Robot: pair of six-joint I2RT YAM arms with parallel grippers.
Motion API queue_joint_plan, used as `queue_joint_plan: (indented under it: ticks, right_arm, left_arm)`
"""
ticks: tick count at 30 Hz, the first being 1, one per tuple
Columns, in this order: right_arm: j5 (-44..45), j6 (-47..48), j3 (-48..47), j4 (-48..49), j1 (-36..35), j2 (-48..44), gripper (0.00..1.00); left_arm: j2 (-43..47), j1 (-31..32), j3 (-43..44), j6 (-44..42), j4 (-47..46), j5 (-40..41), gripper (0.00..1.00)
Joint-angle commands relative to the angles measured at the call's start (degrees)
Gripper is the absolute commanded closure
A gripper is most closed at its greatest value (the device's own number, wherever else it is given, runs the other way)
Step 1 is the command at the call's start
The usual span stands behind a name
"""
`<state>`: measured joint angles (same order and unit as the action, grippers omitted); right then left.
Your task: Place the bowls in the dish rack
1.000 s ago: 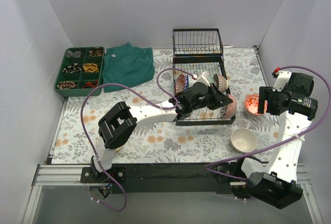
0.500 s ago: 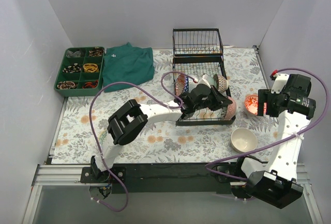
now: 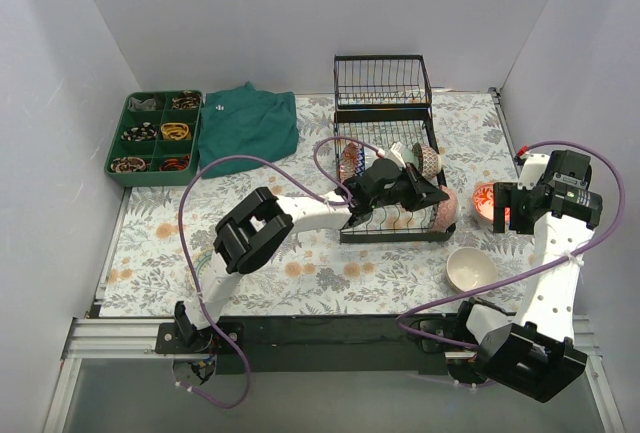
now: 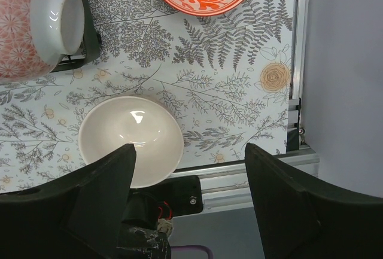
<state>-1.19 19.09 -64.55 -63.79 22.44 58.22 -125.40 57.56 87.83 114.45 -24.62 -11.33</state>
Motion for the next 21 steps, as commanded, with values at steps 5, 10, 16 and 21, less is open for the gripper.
queue_joint_plan:
  ticks: [5, 10, 16, 21]
  right_arm:
    - [0.9, 0.3, 0.2, 0.6, 0.2, -0.5, 0.18]
    - [0.9, 0.1, 0.9, 0.4, 0.2, -1.0, 0.18]
    - [0.9, 0.1, 2.1, 0.5, 0.2, -1.6, 0.18]
    - [2.9, 0.0, 2.4, 0.6, 0.2, -1.8, 0.18]
  left_arm:
    - [0.0, -0.9, -0.3, 9.2, -6.1, -4.6, 1.00]
    - [-0.3, -2.1, -3.0, 8.8, -8.2, -5.4, 1.00]
    - [-0.6, -2.5, -6.6, 7.3, -8.2, -2.4, 1.00]
    - [0.3, -2.5, -7.5, 8.1, -5.1, 2.1, 1.00]
